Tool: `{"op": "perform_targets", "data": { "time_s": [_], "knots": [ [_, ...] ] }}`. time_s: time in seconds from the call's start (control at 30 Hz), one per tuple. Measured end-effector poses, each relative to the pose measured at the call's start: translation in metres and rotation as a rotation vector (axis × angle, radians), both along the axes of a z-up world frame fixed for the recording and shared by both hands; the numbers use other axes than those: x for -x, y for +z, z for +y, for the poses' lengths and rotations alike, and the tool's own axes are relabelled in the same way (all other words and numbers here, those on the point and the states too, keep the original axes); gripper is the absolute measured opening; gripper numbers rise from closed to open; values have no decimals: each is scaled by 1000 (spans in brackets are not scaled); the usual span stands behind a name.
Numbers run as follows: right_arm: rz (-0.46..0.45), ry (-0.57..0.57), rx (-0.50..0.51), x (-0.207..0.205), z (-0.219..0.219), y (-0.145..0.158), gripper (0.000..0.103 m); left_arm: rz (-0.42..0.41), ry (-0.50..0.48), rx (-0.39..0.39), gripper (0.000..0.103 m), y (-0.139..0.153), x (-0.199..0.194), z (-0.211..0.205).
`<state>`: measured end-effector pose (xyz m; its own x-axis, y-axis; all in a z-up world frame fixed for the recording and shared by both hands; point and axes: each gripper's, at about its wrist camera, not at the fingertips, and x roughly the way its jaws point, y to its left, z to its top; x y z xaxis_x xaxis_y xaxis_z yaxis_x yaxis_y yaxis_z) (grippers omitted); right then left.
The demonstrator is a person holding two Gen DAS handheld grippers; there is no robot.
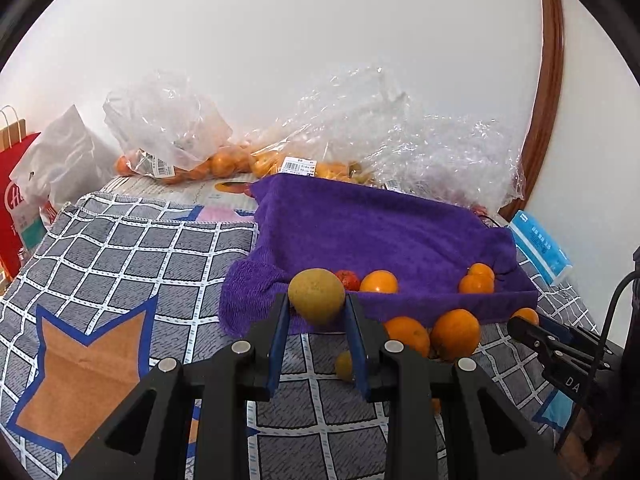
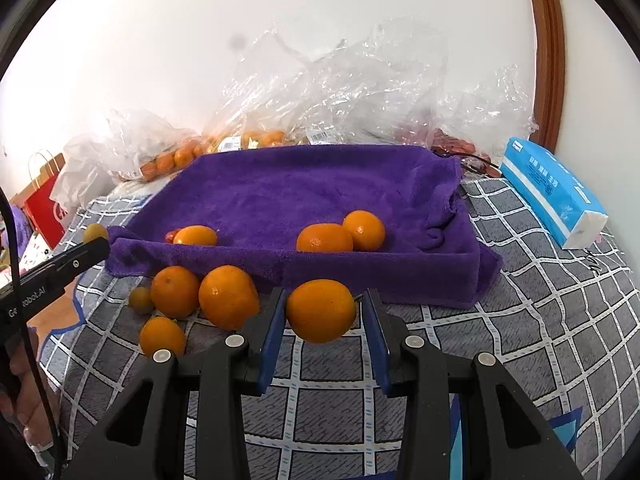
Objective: Organize fruits
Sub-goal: 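Lift the orange and yellow-green fruit and carry both over the towel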
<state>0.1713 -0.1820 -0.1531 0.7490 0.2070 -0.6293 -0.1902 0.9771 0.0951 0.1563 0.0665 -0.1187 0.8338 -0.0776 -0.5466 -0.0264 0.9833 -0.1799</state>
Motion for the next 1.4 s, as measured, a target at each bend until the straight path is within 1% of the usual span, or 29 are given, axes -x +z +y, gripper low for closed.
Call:
{"op": "perform_targets", "data": {
  "time_s": [0.17, 0.3, 0.4, 0.5, 0.63, 0.83, 0.9, 0.97, 1.07, 1.27, 1.4],
  "knots": [
    [-7, -28, -4, 1, -2, 2, 38, -9, 5, -8, 27, 2, 2, 0],
    [-14, -39, 9, 3, 0, 4, 38, -10, -6, 14, 27, 7, 4, 2],
    [-18, -10, 23, 7, 6, 12, 38, 22, -15, 43, 27, 14, 2, 4],
    [-38, 20, 40, 11, 12, 24, 38, 17, -47, 97, 27, 25, 4, 5],
    [-45, 43, 32, 9, 16, 35, 38, 2, -42, 75, 27, 44, 4, 1],
    [-49, 18, -26, -4, 10, 48, 38, -19, -38, 25, 27, 65, -10, -7],
    [-59, -2, -34, -11, 9, 53, 38, -15, -31, 19, 27, 67, -18, -8],
    [-63, -17, -34, -17, 8, 56, 38, -18, -28, 38, 27, 68, -25, -6],
    [-67, -37, -46, -27, 5, 61, 38, -28, -6, 33, 27, 66, -31, -5],
    [-86, -51, -70, -45, 6, 66, 38, -14, 16, 69, 27, 58, -51, 3],
    [-87, -47, -76, -59, 15, 64, 38, 6, 38, 84, 27, 46, -63, 8]
  ]
}}
